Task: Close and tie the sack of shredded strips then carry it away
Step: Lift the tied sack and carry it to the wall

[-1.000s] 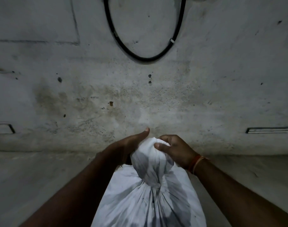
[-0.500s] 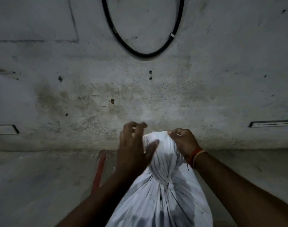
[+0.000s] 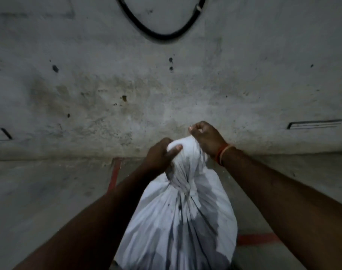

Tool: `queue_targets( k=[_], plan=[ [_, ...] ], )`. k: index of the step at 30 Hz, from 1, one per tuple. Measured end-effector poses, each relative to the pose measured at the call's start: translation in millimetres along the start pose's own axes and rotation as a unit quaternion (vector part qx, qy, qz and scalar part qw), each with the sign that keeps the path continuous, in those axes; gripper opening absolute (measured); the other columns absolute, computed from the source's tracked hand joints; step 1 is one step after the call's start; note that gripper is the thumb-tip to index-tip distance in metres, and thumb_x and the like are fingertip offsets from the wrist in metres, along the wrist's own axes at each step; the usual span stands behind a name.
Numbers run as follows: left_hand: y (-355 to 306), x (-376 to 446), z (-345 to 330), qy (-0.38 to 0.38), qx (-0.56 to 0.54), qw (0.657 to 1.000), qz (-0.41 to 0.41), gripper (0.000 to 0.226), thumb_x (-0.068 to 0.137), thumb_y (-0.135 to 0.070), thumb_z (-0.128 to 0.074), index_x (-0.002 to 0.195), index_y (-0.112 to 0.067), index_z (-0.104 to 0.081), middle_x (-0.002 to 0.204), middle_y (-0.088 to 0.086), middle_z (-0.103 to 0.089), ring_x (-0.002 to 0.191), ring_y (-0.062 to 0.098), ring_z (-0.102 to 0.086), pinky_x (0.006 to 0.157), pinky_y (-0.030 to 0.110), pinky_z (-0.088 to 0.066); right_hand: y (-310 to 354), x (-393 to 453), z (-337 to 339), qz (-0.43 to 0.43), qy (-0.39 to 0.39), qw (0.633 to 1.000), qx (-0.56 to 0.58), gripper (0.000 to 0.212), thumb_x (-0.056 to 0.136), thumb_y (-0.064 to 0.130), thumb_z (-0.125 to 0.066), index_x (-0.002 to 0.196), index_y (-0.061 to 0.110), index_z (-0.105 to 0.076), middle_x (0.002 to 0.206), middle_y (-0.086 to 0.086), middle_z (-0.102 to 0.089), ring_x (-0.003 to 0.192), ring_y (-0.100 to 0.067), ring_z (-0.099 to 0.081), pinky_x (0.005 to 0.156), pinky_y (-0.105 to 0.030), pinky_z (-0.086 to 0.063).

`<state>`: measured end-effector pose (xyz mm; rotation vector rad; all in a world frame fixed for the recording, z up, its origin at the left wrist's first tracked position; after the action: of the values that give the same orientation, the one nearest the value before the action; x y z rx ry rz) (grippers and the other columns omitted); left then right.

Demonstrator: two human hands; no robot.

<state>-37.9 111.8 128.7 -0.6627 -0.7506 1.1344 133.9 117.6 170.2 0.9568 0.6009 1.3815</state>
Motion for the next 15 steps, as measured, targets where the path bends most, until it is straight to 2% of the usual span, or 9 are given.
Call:
queue_targets(
  k=[2, 4, 6, 7, 9, 11, 12, 13, 15],
  plan=[
    [11, 7, 3, -0.018, -0.024, 0.999, 0.036, 0.033, 0.096, -0.048, -0.057, 0.081, -0.018, -0.059, 0.082, 0.002, -0.063, 0.084, 0.024, -0.060, 0.075, 0.037, -0.045, -2, -2, 0, 0.018, 0.014, 0.998, -0.057, 0.026, 0.096, 0.033, -0.058, 0.108, 0.010, -0.060, 0.106, -0.008, -0.064, 0.090, -0.020, -0.060, 0.077, -0.026, -0.042],
    [23, 12, 8, -0.039, -0.052, 0.995, 0.074, 0.038, 0.095, -0.048, -0.057, 0.071, -0.018, -0.056, 0.074, 0.001, -0.060, 0.078, 0.024, -0.058, 0.072, 0.039, -0.046, 4, -10, 3, 0.095, 0.003, 0.986, -0.135, 0.033, 0.092, 0.034, -0.063, 0.117, 0.012, -0.058, 0.122, -0.012, -0.052, 0.098, -0.022, -0.058, 0.088, -0.026, -0.045],
    [31, 14, 13, -0.058, -0.063, 0.992, 0.096, 0.046, 0.096, -0.049, -0.055, 0.065, -0.015, -0.055, 0.067, 0.004, -0.057, 0.070, 0.025, -0.058, 0.067, 0.043, -0.048, 11, -25, 0, 0.201, 0.010, 0.959, -0.199, 0.051, 0.084, 0.042, -0.070, 0.126, 0.016, -0.057, 0.133, -0.013, -0.043, 0.113, -0.025, -0.054, 0.101, -0.033, -0.046],
    [32, 14, 14, -0.063, -0.063, 0.991, 0.103, 0.049, 0.098, -0.048, -0.053, 0.062, -0.014, -0.052, 0.062, 0.004, -0.054, 0.065, 0.025, -0.055, 0.063, 0.041, -0.045, 9, -32, -7, 0.242, 0.039, 0.941, -0.235, 0.063, 0.080, 0.048, -0.072, 0.132, 0.017, -0.054, 0.139, -0.012, -0.040, 0.122, -0.027, -0.049, 0.106, -0.039, -0.044],
    [32, 11, 10, -0.059, -0.094, 0.985, 0.134, 0.051, 0.099, -0.049, -0.051, 0.064, -0.012, -0.055, 0.059, 0.006, -0.050, 0.059, 0.023, -0.052, 0.054, 0.036, -0.040, -7, -45, -26, 0.264, 0.116, 0.907, -0.307, 0.090, 0.073, 0.052, -0.075, 0.148, 0.018, -0.038, 0.153, -0.012, -0.032, 0.138, -0.031, -0.034, 0.115, -0.043, -0.034],
    [35, 6, -2, -0.018, -0.138, 0.972, 0.190, 0.051, 0.099, -0.051, -0.050, 0.080, -0.006, -0.065, 0.069, 0.012, -0.057, 0.060, 0.025, -0.057, 0.045, 0.028, -0.043, -25, -47, -38, 0.245, 0.146, 0.897, -0.337, 0.105, 0.067, 0.046, -0.077, 0.153, 0.017, -0.024, 0.156, -0.010, -0.029, 0.141, -0.034, -0.029, 0.116, -0.044, -0.030],
    [37, 4, -10, 0.008, -0.154, 0.964, 0.217, 0.054, 0.098, -0.053, -0.050, 0.089, -0.002, -0.067, 0.078, 0.015, -0.061, 0.065, 0.027, -0.061, 0.044, 0.027, -0.046, -33, -46, -41, 0.227, 0.146, 0.901, -0.339, 0.105, 0.064, 0.041, -0.077, 0.153, 0.016, -0.026, 0.154, -0.009, -0.033, 0.137, -0.034, -0.032, 0.114, -0.043, -0.032],
    [40, 1, -19, 0.033, -0.173, 0.954, 0.244, 0.056, 0.097, -0.054, -0.050, 0.098, -0.001, -0.068, 0.088, 0.017, -0.065, 0.073, 0.031, -0.064, 0.048, 0.029, -0.049, -38, -44, -43, 0.210, 0.142, 0.906, -0.338, 0.099, 0.062, 0.035, -0.077, 0.149, 0.016, -0.032, 0.147, -0.008, -0.040, 0.131, -0.033, -0.038, 0.110, -0.041, -0.034],
    [47, -7, -36, 0.091, -0.217, 0.922, 0.306, 0.052, 0.096, -0.056, -0.050, 0.106, -0.008, -0.066, 0.109, 0.018, -0.067, 0.094, 0.037, -0.066, 0.061, 0.037, -0.054, -41, -40, -44, 0.185, 0.135, 0.918, -0.325, 0.075, 0.063, 0.025, -0.075, 0.132, 0.015, -0.049, 0.127, -0.008, -0.056, 0.115, -0.033, -0.050, 0.097, -0.035, -0.039]
  ],
)
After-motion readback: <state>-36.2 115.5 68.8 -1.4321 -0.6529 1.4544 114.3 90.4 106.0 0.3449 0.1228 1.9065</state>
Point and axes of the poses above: each hand's wrist, its own x-axis towards the middle knuckle, its own z-axis out of the back of the hand, y = z × x, the point moved 7 cm from there along x, towards the middle knuckle
